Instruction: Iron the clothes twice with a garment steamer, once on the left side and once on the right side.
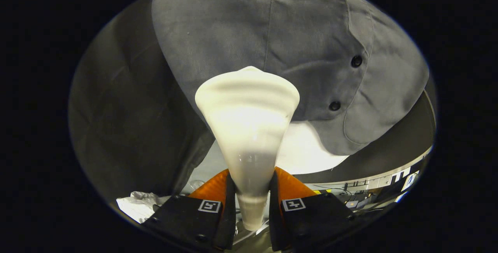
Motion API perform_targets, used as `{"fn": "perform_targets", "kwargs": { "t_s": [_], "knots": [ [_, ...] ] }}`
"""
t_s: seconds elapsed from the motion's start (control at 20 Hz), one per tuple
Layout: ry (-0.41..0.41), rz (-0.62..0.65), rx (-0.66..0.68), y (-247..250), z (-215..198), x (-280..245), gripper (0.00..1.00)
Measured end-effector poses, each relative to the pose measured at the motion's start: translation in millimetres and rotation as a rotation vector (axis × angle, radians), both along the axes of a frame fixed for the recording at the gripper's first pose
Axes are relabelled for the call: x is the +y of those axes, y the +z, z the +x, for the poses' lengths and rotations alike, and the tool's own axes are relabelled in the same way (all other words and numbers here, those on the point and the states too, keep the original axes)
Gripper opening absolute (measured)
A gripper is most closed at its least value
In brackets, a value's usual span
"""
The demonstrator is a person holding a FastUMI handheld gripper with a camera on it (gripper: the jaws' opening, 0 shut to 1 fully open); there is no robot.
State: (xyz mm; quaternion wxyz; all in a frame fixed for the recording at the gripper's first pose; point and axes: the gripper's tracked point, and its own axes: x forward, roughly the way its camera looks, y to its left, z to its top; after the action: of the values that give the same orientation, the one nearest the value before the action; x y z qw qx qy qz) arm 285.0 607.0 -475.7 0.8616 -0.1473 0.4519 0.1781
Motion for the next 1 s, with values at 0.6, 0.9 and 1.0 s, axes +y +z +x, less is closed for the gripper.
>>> {"fn": "perform_targets", "kwargs": {
  "t_s": [0.6,0.9,1.0],
  "knots": [
    [-0.053,0.021,0.029,-15,-15,-13,0.43],
    [-0.058,0.046,-0.031,22,-12,-30,0.43],
    [-0.071,0.059,-0.075,48,-7,-39,0.43]
  ]
}}
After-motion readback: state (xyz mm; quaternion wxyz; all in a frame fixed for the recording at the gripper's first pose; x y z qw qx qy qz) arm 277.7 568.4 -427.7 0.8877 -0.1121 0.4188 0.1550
